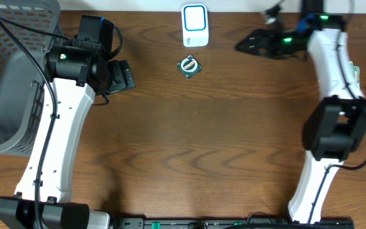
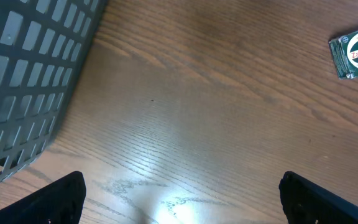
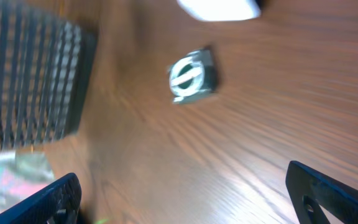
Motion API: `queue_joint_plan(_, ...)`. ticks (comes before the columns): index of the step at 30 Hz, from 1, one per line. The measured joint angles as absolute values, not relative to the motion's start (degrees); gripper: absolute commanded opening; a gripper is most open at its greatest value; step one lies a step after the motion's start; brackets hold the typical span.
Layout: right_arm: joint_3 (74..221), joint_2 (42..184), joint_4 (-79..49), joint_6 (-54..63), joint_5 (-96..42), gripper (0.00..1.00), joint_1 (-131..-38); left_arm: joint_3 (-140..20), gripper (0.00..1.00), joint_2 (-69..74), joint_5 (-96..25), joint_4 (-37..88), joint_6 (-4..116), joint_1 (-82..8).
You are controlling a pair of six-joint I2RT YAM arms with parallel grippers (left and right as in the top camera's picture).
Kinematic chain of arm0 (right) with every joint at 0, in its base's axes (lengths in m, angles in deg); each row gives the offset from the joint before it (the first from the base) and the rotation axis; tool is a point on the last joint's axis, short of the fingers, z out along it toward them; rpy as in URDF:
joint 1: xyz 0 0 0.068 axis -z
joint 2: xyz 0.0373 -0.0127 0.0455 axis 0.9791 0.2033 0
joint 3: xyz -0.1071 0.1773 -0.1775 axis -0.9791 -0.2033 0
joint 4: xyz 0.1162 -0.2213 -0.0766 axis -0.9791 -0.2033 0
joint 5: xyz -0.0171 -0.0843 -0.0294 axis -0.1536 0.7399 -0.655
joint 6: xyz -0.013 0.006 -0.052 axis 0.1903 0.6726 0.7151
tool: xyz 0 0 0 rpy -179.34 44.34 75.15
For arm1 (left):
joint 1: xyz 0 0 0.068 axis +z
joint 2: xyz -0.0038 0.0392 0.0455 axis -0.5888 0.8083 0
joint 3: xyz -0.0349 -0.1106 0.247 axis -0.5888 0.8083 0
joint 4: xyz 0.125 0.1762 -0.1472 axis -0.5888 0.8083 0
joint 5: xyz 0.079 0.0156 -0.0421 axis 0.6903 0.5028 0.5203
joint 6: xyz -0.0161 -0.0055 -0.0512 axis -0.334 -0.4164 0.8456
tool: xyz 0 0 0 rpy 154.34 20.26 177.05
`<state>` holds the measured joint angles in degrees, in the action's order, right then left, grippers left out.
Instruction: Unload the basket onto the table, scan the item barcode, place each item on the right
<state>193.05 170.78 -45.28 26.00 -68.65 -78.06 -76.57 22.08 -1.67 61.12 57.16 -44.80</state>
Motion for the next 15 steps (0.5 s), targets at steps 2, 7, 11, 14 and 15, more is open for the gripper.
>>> queue_joint_plan(2,193.0,170.8,-44.5,26.0,-66.8,0.99,-81.7,-76.6,0.98,22.1,-1.7,61.1,57.2,-44.8)
queue_joint_plan(7,193.0,170.8,-41.6,25.8,-57.7,0.99,-90.7,-76.6,0.98,22.1,-1.7,61.1,57.2,-44.8)
queue_joint_plan(11,192.9,170.8,-38.4,25.6,-53.0,0.99,-95.0,-76.6,0.98,22.1,-1.7,61.1,57.2,-44.8)
queue_joint_plan(14,192.9,170.8,-35.7,23.1,-47.9,0.99,-97.5,-76.6,0.98,22.1,-1.7,61.1,57.2,-44.8)
queue_joint_plan(15,192.9,170.8,-35.0,21.5,-45.7,0.99,-98.3,-76.6,0.98,22.1,-1.7,61.1,57.2,-44.8)
